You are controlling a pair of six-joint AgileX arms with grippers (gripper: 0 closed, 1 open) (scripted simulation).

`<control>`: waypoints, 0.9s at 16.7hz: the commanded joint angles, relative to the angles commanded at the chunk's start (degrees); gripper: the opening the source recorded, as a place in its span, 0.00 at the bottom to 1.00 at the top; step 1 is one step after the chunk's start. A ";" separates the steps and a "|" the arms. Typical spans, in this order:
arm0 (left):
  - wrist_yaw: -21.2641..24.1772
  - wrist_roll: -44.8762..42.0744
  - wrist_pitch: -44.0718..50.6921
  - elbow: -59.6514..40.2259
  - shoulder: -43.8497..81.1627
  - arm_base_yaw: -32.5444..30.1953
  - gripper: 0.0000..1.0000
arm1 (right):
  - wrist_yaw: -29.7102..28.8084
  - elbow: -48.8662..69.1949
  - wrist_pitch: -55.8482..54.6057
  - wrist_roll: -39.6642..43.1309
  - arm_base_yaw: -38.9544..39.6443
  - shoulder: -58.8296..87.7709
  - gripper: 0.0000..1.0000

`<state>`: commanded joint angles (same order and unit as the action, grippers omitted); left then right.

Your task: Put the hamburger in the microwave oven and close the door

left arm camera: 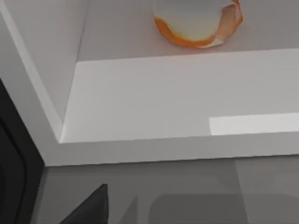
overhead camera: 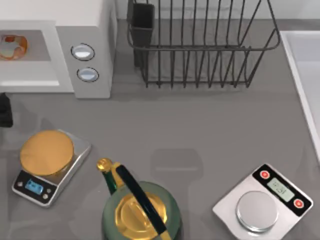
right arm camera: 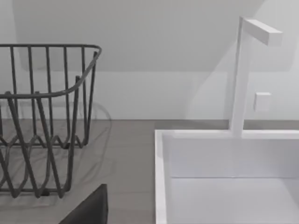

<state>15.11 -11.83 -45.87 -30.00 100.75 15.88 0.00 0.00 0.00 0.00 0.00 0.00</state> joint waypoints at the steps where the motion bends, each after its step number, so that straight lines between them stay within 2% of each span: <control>1: 0.10 -0.46 3.63 -0.94 -1.77 0.00 1.00 | 0.00 0.00 0.00 0.00 0.00 0.00 1.00; 4: -0.04 0.30 14.14 -2.12 -8.76 -0.08 1.00 | 0.00 0.00 0.00 0.00 0.00 0.00 1.00; 7: -0.74 3.29 20.20 -1.70 -16.29 -0.28 1.00 | 0.00 0.00 0.00 0.00 0.00 0.00 1.00; 15: -1.32 5.63 22.38 -1.41 -20.25 -0.34 1.00 | 0.00 0.00 0.00 0.00 0.00 0.00 1.00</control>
<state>13.79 -6.20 -23.50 -31.40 80.50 15.54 0.00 0.00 0.00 0.00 0.00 0.00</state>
